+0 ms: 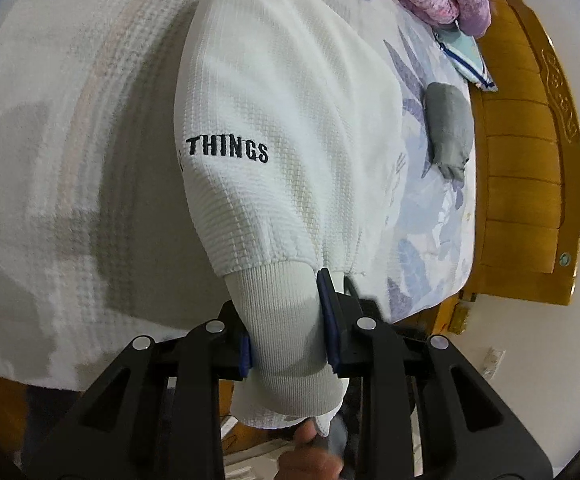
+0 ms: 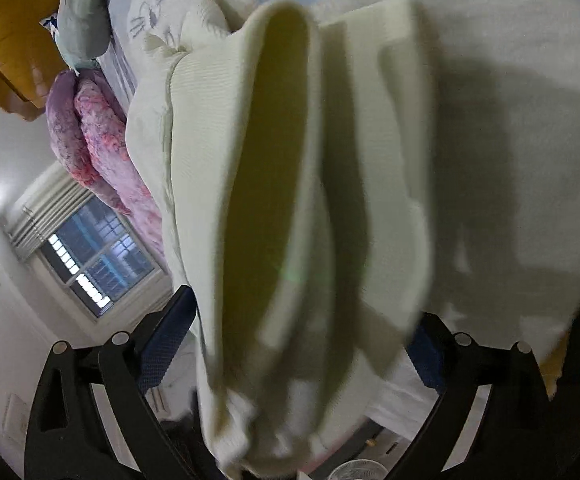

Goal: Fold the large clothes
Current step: 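Grasp the 'THINGS' sleeve cuff with the left gripper and lift it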

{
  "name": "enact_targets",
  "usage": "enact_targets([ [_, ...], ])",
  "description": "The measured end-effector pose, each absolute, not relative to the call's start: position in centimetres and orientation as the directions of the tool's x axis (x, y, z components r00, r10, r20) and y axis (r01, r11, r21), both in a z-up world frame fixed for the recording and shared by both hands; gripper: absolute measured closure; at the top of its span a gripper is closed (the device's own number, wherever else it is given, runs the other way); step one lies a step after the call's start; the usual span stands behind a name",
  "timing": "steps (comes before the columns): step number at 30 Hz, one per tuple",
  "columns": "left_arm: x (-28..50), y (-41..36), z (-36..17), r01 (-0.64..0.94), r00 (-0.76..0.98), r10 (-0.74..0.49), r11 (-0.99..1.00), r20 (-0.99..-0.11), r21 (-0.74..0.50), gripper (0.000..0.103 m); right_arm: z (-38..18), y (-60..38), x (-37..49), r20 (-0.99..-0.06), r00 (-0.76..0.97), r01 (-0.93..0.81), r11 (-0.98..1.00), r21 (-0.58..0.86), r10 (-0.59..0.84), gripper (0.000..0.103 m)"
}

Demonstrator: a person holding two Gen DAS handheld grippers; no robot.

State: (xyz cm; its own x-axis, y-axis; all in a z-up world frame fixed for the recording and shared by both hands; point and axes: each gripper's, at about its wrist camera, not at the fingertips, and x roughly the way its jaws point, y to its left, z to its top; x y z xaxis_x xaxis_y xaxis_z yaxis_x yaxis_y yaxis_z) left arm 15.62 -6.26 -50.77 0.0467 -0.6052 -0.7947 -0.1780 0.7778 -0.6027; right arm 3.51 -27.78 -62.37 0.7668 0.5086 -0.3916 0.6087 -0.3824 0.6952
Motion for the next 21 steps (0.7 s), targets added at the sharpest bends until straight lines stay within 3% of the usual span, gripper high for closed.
enact_targets([
  [2, 15.7, -6.2, -51.1, -0.171, 0.037, -0.597, 0.786, -0.801, -0.594, 0.076, -62.5, -28.2, 4.8, -0.386, 0.770, 0.595, -0.354, 0.721, 0.507, 0.014],
  [3, 15.7, -6.1, -51.4, -0.172, 0.027, -0.583, 0.798, -0.812, -0.578, 0.075, -62.5, -28.4, 5.2, -0.387, 0.764, 0.597, -0.337, 0.728, 0.516, 0.025],
  [4, 15.6, -6.0, -51.7, -0.172, 0.016, -0.569, 0.808, -0.822, -0.563, 0.072, -62.3, -28.8, 5.9, -0.397, 0.747, 0.608, -0.304, 0.734, 0.534, 0.030],
  [6, 15.7, -5.9, -52.4, -0.158, -0.009, -0.552, 0.824, -0.834, -0.544, 0.058, -61.3, -29.2, 6.5, -0.449, 0.699, 0.637, -0.200, 0.744, 0.556, 0.057],
  [8, 15.7, -5.4, -53.0, -0.159, -0.033, -0.568, 0.815, -0.822, -0.557, 0.042, -60.4, -29.3, 7.1, -0.484, 0.671, 0.642, -0.114, 0.758, 0.562, 0.068],
  [14, 17.5, -3.2, -52.0, -0.115, -0.001, -0.569, 0.817, -0.822, -0.565, 0.020, -58.6, -29.4, 7.7, -0.560, 0.614, 0.652, 0.042, 0.757, 0.556, 0.076],
  [16, 18.7, -2.0, -51.4, -0.089, 0.033, -0.541, 0.836, -0.840, -0.542, 0.018, -58.3, -29.3, 7.4, -0.562, 0.604, 0.653, 0.054, 0.756, 0.565, 0.076],
  [21, 21.0, -1.5, -54.8, -0.212, -0.023, -0.538, 0.826, -0.843, -0.522, 0.018, -58.6, -29.6, 8.3, -0.542, 0.616, 0.667, -0.013, 0.745, 0.572, 0.076],
])
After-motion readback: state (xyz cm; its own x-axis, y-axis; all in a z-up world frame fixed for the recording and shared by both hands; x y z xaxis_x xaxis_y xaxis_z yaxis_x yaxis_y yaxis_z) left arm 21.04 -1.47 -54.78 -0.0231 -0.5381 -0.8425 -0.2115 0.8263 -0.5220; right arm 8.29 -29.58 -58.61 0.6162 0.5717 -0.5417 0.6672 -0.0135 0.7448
